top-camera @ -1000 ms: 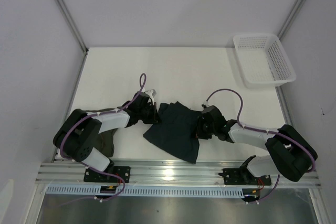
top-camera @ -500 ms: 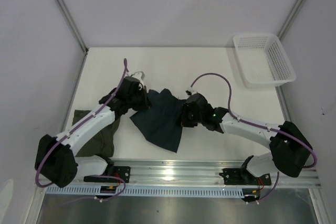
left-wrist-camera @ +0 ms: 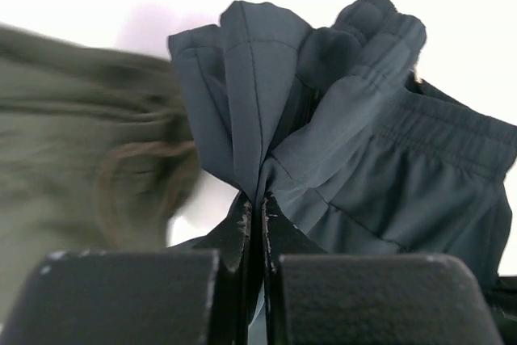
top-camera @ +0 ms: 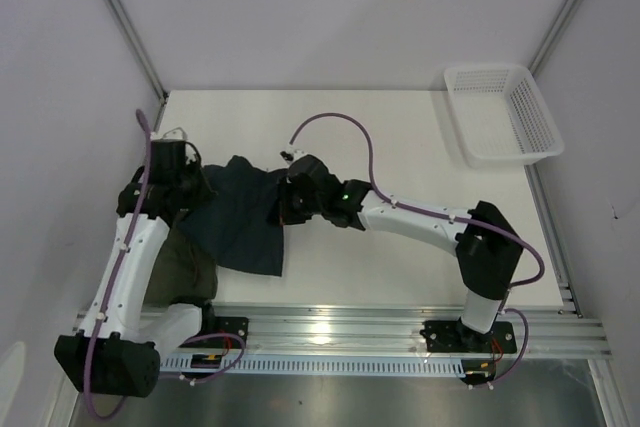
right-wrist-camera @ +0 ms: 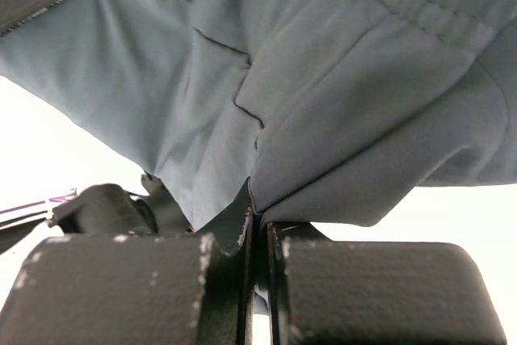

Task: Fold and stack the shorts
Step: Neatly place the folded shorts to the corner

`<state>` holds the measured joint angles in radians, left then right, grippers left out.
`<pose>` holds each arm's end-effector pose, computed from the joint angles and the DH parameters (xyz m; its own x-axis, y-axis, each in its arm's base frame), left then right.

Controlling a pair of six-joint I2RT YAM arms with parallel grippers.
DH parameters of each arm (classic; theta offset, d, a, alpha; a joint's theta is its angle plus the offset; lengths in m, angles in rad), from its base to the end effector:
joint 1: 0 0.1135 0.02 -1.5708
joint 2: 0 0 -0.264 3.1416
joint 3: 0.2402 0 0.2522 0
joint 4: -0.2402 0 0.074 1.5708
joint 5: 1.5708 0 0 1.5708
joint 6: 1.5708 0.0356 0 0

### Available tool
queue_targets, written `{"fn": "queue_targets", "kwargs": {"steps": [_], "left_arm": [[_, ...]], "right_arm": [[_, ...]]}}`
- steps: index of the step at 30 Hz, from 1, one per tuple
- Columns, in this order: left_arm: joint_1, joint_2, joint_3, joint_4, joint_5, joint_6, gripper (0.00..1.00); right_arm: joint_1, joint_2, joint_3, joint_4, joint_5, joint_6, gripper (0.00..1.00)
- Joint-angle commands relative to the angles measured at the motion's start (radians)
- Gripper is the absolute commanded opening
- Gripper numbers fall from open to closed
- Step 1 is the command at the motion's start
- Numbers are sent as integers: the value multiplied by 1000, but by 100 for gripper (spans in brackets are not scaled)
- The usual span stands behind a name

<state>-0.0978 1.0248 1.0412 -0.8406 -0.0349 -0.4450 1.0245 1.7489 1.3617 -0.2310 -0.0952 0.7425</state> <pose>0.2004 -0.0184 0.3227 -0.6912 -0.3644 -0.6240 -0.2476 0.9307 -0.2692 0.2077 0.3482 0.2730 -0.8242 -0.0599 -0.5632 -0.4528 0.6671 0.5916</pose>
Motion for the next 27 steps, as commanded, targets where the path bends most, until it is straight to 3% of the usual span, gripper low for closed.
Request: {"fn": "queue_targets", "kwargs": {"steps": [1,6,18,23,27], "left_arm": [[125,-60,54,-98,-33,69,0],[338,-117,30,-111,-14,146,0],[572,-29,60,-103,-62,112,0],[742,-43,-49,-13,62,97,0],[806,-16,-69,34,73,83,0]], "right_arm": [[32,75,121,48,-50,-19,0],[112,221,298,48,-21,-28,0],[170,397,508,105,-9,-9,0],[175,481,579,114,-24,-31,0],[171,520,594,137,-52,-22,0]]}}
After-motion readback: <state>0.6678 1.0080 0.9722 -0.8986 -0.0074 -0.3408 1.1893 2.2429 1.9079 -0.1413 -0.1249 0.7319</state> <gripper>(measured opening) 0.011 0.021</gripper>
